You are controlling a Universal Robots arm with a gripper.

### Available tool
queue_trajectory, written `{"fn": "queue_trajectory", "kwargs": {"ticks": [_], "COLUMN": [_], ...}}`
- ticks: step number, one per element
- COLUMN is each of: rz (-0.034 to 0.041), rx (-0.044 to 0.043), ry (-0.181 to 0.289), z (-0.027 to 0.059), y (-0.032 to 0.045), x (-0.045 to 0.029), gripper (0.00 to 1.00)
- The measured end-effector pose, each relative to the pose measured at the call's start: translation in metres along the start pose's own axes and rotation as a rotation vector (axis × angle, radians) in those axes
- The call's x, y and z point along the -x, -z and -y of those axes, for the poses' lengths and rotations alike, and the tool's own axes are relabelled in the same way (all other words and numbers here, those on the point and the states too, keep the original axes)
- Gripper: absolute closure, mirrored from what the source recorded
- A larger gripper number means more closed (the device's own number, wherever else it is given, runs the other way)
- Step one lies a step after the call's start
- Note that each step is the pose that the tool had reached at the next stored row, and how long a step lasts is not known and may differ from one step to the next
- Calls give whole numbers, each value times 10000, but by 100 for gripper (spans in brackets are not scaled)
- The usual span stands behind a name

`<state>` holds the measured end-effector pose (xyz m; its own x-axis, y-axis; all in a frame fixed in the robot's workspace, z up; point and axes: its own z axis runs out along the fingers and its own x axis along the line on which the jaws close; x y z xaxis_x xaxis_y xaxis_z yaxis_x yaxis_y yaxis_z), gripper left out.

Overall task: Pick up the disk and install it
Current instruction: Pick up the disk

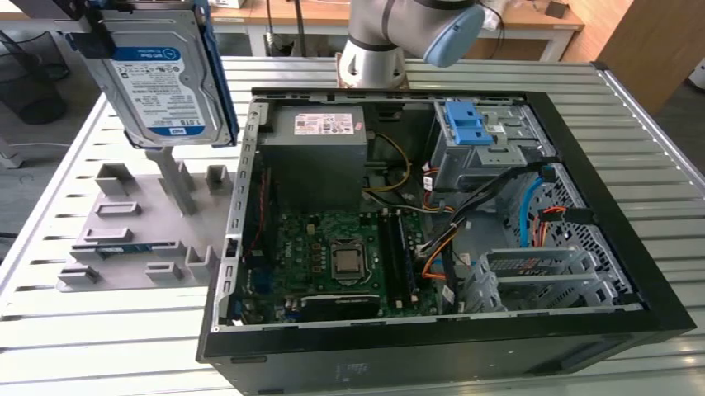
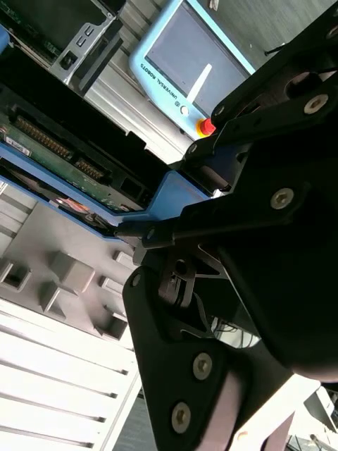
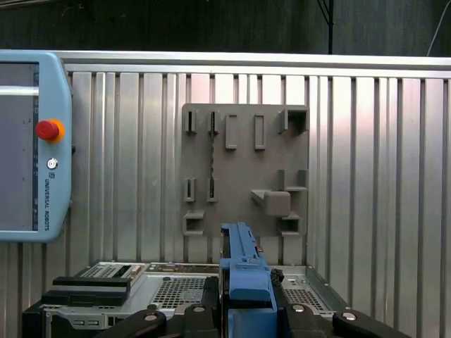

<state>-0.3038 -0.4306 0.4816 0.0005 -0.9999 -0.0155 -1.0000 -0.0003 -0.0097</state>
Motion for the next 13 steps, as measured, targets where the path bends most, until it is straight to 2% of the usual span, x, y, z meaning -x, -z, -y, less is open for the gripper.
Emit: {"fn": "queue_trajectory", "kwargs": {"ticks": [13], "rz": [-1], "rx": [1], "ry": [0], "z": [144], "y": [1], "x": [-117], "gripper": [64]}}
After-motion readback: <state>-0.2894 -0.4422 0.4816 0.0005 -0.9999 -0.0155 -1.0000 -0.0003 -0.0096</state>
